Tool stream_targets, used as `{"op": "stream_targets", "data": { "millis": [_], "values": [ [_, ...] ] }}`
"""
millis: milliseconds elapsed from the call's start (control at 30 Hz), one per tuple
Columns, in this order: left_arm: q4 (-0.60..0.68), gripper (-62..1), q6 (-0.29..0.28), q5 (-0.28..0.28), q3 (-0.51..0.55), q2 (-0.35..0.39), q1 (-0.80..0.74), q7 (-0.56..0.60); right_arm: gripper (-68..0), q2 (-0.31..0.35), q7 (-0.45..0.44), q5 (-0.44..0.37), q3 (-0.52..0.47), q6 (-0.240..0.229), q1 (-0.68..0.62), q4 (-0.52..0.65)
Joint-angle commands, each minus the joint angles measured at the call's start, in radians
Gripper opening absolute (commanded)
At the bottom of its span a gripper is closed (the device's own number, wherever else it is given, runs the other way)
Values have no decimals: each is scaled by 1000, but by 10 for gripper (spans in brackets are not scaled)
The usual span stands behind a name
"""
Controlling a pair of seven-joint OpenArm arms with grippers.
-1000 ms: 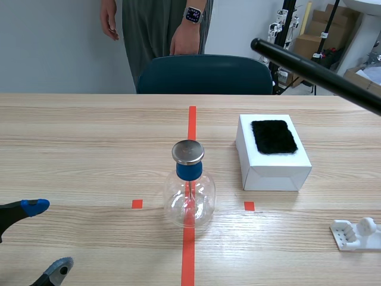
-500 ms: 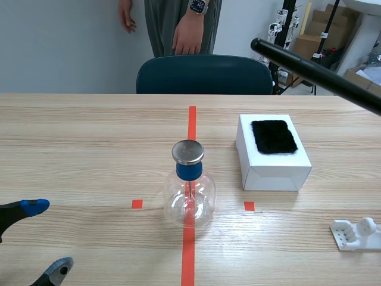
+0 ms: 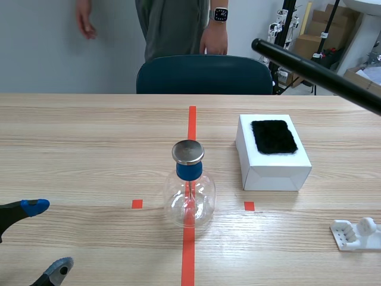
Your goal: Do the electroscope experiment. move the rod toward and away from the electroscope
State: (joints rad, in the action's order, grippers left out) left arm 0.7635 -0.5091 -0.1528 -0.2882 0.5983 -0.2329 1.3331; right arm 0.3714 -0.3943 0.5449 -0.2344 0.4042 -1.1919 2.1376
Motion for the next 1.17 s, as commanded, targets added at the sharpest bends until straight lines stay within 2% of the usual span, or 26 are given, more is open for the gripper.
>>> {"op": "stream_targets", "data": {
  "millis": [0, 1133],
  "values": [
    [16, 14, -2, 10, 0, 3, 3, 13, -653, 3, -4, -7, 0, 14, 10, 8],
    [16, 14, -2, 10, 0, 3, 3, 14, -653, 3, 15, -7, 0, 14, 10, 8]
  ]
}}
